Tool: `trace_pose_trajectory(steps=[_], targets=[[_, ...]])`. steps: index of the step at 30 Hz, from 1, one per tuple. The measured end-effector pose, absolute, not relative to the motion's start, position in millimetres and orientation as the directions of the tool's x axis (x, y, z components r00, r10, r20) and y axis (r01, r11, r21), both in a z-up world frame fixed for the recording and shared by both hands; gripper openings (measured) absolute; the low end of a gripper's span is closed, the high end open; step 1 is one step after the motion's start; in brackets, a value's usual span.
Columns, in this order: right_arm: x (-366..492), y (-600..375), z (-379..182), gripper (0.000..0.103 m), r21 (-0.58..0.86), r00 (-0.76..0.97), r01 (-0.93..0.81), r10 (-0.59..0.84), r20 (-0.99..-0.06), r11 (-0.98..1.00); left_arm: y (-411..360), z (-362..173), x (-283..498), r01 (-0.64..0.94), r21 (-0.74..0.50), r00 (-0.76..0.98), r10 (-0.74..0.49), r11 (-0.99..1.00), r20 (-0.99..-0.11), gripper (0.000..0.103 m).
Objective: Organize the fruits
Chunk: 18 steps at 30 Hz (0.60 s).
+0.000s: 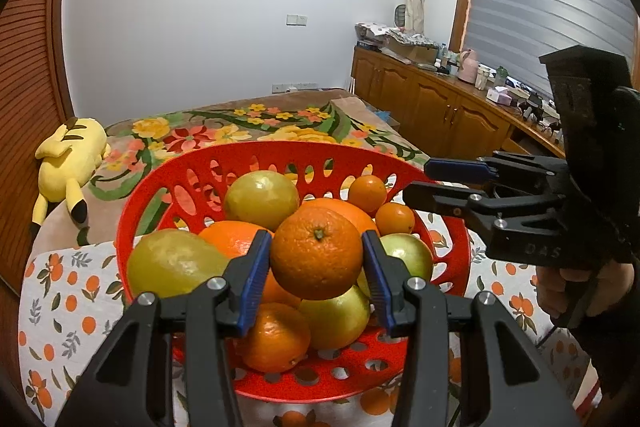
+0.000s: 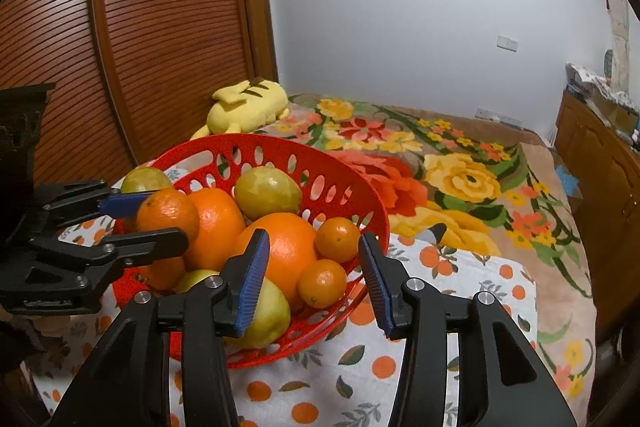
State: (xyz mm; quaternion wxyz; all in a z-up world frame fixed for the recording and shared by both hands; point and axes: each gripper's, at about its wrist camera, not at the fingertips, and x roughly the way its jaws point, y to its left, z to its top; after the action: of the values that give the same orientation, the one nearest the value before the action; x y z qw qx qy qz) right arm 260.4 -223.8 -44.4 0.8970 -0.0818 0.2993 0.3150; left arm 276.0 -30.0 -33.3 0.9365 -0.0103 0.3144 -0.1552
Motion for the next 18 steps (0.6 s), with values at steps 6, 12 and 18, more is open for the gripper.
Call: trace_pose_trajectory(steps=[6,12,18], targets=[[255,-228,-47,0.047,0.052,0.622,-0.61,0.518,-0.588,0.791,-35,-33,280,0.286,-0.109,0.753,-0.294,0.952,-0.588,0.045],[248,-230,-46,0.049,0.061,0.623,-0.609,0.524,-0.58,0.791,-38,-36,282,0.284,-0.104,0.75,-0.288,0.953,-0.596,0.045],[243,-232,-47,0.049,0.067,0.626,-0.605,0.526,-0.576,0.793,-39,-34,281,0.276,-0.096,0.753,-0.277,0.956,-0.597,0.055]])
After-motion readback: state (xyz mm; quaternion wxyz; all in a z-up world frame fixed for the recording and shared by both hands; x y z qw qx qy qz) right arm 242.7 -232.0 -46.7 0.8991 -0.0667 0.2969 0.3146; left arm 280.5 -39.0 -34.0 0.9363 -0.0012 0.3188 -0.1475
